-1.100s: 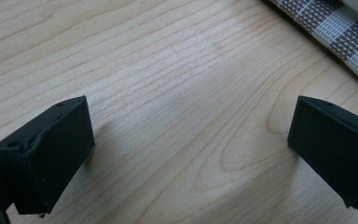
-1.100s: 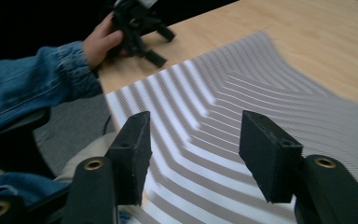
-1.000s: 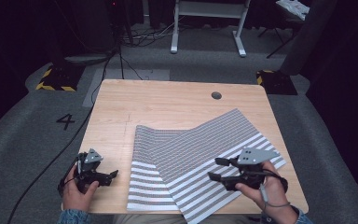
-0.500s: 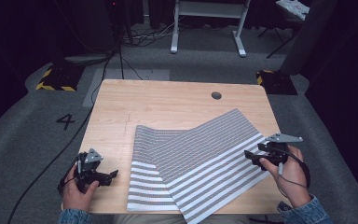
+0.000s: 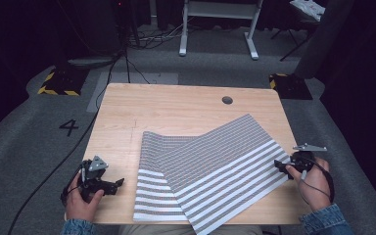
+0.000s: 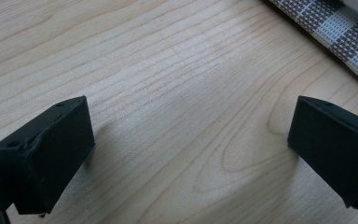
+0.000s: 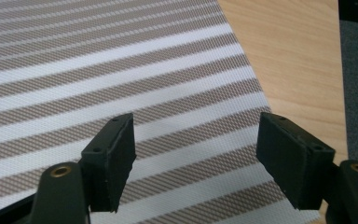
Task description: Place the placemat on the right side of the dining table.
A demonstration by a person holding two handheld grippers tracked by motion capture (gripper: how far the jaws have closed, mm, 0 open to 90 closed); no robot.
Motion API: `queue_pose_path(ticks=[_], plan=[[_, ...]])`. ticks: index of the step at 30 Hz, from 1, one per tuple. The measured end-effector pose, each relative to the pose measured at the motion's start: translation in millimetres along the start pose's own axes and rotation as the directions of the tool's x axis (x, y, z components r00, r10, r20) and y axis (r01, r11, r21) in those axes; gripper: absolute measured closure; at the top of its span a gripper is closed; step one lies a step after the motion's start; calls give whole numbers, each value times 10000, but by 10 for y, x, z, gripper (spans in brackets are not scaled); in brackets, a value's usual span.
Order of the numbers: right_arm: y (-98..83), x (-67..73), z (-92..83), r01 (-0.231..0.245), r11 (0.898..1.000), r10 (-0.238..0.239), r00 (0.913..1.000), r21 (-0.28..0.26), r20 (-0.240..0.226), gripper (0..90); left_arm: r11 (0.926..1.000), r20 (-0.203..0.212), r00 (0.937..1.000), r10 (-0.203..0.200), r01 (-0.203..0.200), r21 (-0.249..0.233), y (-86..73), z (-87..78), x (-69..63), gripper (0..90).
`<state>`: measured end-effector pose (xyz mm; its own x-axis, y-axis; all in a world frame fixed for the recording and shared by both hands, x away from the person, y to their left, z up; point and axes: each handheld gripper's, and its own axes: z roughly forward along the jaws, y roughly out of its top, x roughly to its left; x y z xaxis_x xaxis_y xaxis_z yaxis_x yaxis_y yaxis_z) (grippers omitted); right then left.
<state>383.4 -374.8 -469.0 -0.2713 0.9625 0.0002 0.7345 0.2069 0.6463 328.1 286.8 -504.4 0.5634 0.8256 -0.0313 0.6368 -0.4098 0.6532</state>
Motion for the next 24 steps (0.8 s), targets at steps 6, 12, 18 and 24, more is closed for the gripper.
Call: queue_pose_path(ticks=[6,12,18,24], plan=[[-122,-126,62,-101,9997,94,9995,220,301,262,10000,1,10000,7,-7,0,0,0,0,4],[-191,-171,93,-281,9995,275,9987,136,418,230,10000,3,10000,-5,5,-5,0,0,0,4],[-212,-138,74,-274,9996,274,9990,11,352,311,10000,2,10000,8,-8,1,0,0,0,4],[-161,-71,44,150,9995,-148,9998,265,-105,599,10000,1,10000,1,-1,0,0,0,0,4]])
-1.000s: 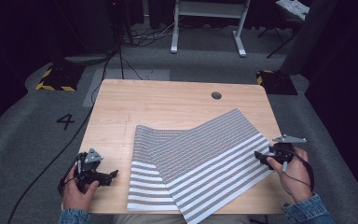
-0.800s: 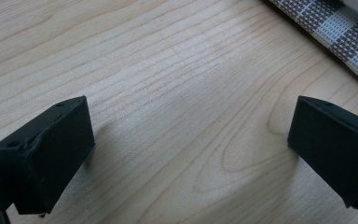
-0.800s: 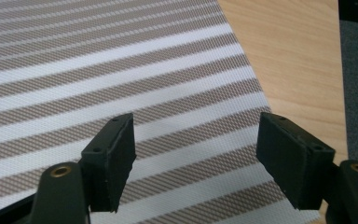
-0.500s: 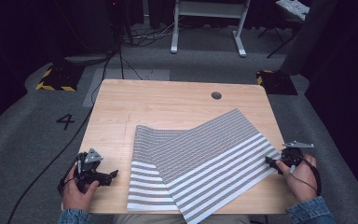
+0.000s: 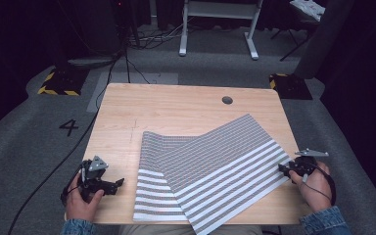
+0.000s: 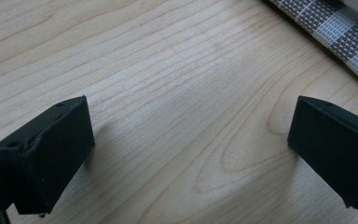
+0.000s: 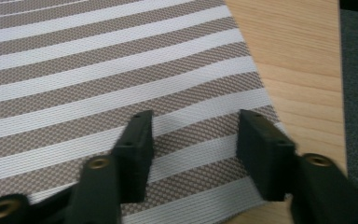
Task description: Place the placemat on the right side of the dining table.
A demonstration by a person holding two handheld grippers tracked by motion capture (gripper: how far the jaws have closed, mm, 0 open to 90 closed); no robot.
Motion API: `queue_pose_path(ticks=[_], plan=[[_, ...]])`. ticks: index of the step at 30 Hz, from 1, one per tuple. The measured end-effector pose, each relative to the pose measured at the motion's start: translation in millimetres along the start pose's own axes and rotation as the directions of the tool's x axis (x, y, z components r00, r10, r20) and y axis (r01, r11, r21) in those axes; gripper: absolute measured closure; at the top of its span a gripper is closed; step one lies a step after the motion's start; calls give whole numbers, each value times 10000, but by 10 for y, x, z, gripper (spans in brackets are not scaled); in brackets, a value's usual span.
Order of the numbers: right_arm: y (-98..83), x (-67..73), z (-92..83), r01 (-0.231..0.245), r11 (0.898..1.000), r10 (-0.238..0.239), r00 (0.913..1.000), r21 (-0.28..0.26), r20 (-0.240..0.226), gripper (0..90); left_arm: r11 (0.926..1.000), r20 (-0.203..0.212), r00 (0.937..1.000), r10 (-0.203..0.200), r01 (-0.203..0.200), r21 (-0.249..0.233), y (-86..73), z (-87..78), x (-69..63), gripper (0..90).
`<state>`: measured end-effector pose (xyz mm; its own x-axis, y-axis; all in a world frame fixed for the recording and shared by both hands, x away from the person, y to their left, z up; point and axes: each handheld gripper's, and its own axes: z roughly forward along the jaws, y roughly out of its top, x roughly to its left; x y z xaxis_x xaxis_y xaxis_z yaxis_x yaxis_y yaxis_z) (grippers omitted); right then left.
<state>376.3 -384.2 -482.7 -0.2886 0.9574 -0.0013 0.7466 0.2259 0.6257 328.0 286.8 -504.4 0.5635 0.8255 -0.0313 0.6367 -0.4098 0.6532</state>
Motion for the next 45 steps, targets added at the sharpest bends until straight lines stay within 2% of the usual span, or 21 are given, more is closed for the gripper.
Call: queue_pose_path(ticks=[2,3,6,7,8,9,10,12,13,17,21,23,25,26,28,30,33,37,41,45], plan=[[19,38,-3,323,9994,-322,9994,109,-121,685,10000,1,10000,2,-2,1,0,0,0,4],[28,59,-4,340,9993,-338,9993,165,-161,724,10000,1,10000,4,-4,-1,0,0,0,4],[36,58,-3,335,9992,-330,9992,204,-225,717,10000,2,10000,-1,1,-4,0,0,0,4],[37,45,-2,357,9991,-353,9992,222,-211,624,10000,0,10000,-6,6,-8,0,0,0,4],[39,27,7,408,9990,-413,9989,193,233,445,10000,1,10000,6,-6,0,0,0,0,4],[39,4,17,553,9984,-559,9974,146,451,378,10000,-1,10000,6,-6,1,0,0,0,4],[34,-28,26,551,9985,-550,9970,5,535,353,10000,1,10000,4,-4,1,0,0,0,4],[23,-92,35,110,9999,-105,9988,-119,471,301,10000,-5,10000,10,-10,0,0,-1,0,4],[17,-119,45,64,10000,-61,9986,-48,531,265,10000,-8,10000,8,-8,2,0,-1,0,4],[9,-164,67,-228,9997,230,9983,-39,527,229,10000,0,10000,-2,2,-2,0,0,0,4],[-16,-151,59,-460,9988,469,9977,-178,485,275,10000,3,10000,1,-1,-2,0,0,0,4],[-19,-113,39,-469,9987,477,9979,-188,443,381,10000,0,10000,-5,5,-5,0,0,0,4],[-5,-57,18,-218,9997,222,9995,-149,218,569,10000,0,10000,3,-3,0,0,0,0,4],[9,-22,9,72,9999,-71,9999,-86,85,655,10000,2,10000,-17,17,-16,0,1,-1,4],[51,46,-19,645,9979,-645,9979,-10,-5,781,10000,0,10000,3,-3,1,0,0,0,4],[105,82,-70,883,9961,-884,9960,-51,-101,834,10000,10,10000,-7,7,3,1,-2,0,4],[234,114,-185,1120,9922,-1133,9934,-545,-203,854,10000,-61,10000,-38,37,-21,-2,-2,-4,4],[493,110,-340,1473,9800,-1490,9888,-1336,-25,861,10000,-75,10000,-64,64,-27,-2,-2,-6,4],[828,119,-413,2197,9587,-2139,9755,-1803,517,864,10000,-77,9999,-69,68,-27,-2,-2,-7,4],[1192,104,-410,2625,9431,-2467,9639,-2043,997,865,10000,-75,9999,-71,71,-38,-3,-1,-7,4]])
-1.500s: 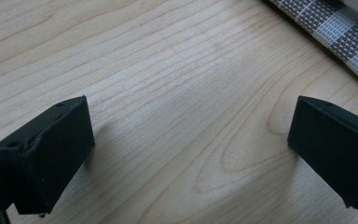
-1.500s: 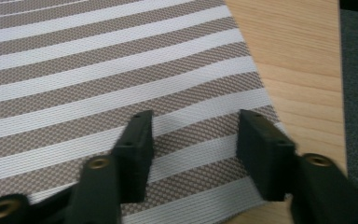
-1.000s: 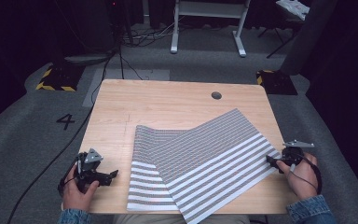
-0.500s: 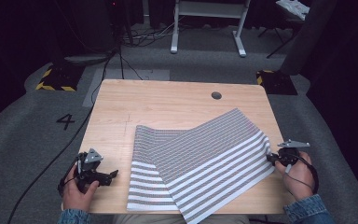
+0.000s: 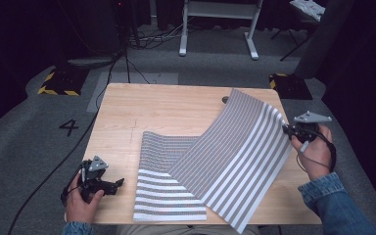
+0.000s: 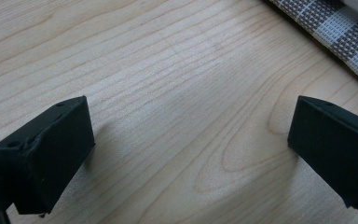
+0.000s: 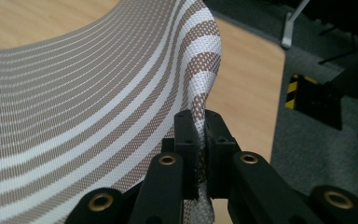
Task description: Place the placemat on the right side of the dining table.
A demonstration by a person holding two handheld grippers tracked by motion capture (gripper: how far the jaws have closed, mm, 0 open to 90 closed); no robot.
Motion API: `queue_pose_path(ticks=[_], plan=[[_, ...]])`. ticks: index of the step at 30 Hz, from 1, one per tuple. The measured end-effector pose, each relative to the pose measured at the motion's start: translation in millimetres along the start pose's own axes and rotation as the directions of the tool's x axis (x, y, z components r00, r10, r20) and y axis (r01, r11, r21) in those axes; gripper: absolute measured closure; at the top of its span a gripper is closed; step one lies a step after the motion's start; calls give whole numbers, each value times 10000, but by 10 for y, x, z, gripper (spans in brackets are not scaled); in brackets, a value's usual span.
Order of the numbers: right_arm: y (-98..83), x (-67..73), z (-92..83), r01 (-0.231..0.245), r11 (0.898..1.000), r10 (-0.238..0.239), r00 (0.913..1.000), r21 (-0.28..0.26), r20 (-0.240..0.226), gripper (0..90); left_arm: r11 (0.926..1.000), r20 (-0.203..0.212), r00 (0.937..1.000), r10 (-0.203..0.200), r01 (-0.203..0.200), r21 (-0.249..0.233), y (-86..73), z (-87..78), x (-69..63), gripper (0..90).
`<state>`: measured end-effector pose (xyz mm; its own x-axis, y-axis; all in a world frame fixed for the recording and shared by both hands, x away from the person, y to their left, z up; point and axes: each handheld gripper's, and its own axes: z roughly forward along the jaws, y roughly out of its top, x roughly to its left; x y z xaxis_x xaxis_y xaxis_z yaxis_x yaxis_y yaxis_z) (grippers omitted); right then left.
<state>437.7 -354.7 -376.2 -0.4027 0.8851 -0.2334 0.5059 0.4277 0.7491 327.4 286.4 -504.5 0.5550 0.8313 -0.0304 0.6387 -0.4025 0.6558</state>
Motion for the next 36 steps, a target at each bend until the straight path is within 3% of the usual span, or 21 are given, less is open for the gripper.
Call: queue_pose_path(ticks=[5,7,8,10,12,15,17,21,27,30,32,34,36], plan=[[264,-115,175,161,9998,-158,9996,-117,251,862,10000,7,10000,10,-10,4,1,0,1,4],[344,-179,321,770,9969,-767,9968,-139,239,830,10000,4,10000,7,-7,6,1,0,1,4],[359,-205,374,964,9952,-959,9951,-191,226,773,10000,1,10000,0,0,2,0,0,0,4],[368,-287,490,1124,9917,-1084,9920,-624,651,540,10000,12,10000,12,-12,18,1,-1,2,4],[337,-328,526,510,9898,-405,9959,-1333,806,435,10000,80,10000,56,-56,41,3,0,6,4],[252,-275,468,4,9911,28,9997,-1331,239,395,10000,16,10000,59,-59,13,5,2,7,4],[173,-188,394,-427,9899,380,9986,-1355,-370,395,10000,14,10000,35,-35,24,6,3,7,4],[1,44,140,-678,9898,558,9937,-1256,-971,391,10000,22,10000,-10,10,28,7,6,5,4],[-272,479,-298,-485,9945,296,9802,-924,-1959,389,10000,-42,10000,-25,25,-30,23,19,16,4],[-455,689,-471,-117,9984,-10,9743,-549,-2254,379,10000,-31,10000,-34,34,-27,23,20,14,4],[-585,832,-568,95,9996,-161,9656,-265,-2595,366,10000,-29,10000,-35,35,-27,23,21,14,4],[-725,998,-649,14,10000,-9,9500,12,-3124,364,10000,-45,10000,-26,26,-29,23,20,15,4],[-820,1121,-688,115,9998,-45,9400,184,-3411,364,10000,-46,10000,-26,26,-30,23,20,15,4]])
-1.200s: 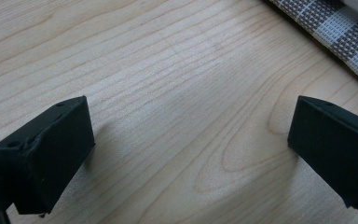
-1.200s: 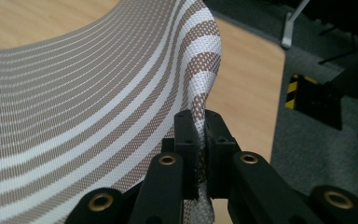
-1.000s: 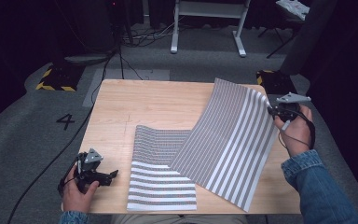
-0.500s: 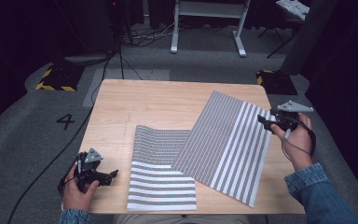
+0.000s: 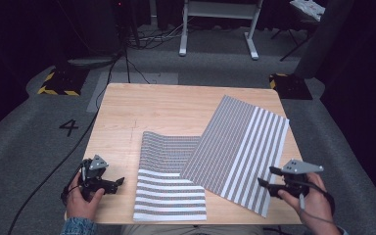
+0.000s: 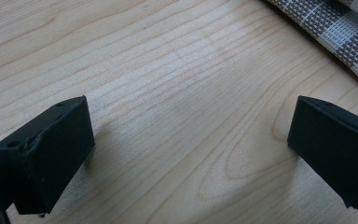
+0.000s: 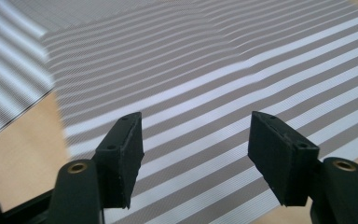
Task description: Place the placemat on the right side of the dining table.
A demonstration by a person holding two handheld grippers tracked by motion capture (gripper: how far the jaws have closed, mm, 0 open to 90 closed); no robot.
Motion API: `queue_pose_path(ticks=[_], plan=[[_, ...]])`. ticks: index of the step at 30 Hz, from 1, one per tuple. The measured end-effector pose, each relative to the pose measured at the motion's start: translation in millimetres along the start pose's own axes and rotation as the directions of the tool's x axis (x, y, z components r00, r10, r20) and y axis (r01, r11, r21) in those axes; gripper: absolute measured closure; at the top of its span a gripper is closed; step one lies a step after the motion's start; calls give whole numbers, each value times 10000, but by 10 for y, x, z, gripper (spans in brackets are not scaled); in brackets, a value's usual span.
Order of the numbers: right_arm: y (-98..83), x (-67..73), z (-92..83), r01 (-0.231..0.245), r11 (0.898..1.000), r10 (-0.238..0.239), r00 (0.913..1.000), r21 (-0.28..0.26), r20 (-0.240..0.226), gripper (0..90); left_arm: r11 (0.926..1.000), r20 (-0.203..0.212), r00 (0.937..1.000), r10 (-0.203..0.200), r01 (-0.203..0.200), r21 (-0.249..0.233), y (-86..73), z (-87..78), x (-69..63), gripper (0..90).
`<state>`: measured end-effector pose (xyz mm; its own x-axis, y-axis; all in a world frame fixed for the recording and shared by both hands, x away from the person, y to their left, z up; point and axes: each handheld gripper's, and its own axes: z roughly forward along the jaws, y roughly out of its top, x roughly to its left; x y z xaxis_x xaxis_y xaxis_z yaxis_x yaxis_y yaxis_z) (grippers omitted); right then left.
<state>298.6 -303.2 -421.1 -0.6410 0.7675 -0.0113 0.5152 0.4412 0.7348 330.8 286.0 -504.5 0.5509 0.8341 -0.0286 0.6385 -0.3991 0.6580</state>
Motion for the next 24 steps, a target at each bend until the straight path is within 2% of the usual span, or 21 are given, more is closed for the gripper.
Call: queue_pose_path(ticks=[3,6,9,11,14,18,21,24], plan=[[-142,167,37,197,9995,-191,9995,252,-256,364,10000,3,10000,3,-3,3,0,0,0,4],[-293,280,112,120,9985,-97,9990,540,-441,359,10000,1,10000,-3,3,0,0,0,0,4],[-421,287,197,-70,9960,115,9987,894,-496,351,10000,4,10000,2,-2,2,0,0,0,4],[-499,271,252,-207,9944,247,9990,1036,-374,327,10000,0,10000,1,-1,2,0,0,0,4],[-583,282,310,-56,9907,101,9994,1359,-324,300,10000,18,10000,-11,11,4,0,0,0,4],[-616,327,323,51,9910,-2,9993,1334,-373,273,10000,3,10000,0,0,1,0,0,0,4],[-632,355,328,277,9912,-260,9996,1294,-148,266,10000,1,10000,-1,1,-1,0,0,0,4],[-637,353,326,114,9924,-92,9998,1226,-192,274,10000,5,10000,-1,1,-1,0,0,0,4]])
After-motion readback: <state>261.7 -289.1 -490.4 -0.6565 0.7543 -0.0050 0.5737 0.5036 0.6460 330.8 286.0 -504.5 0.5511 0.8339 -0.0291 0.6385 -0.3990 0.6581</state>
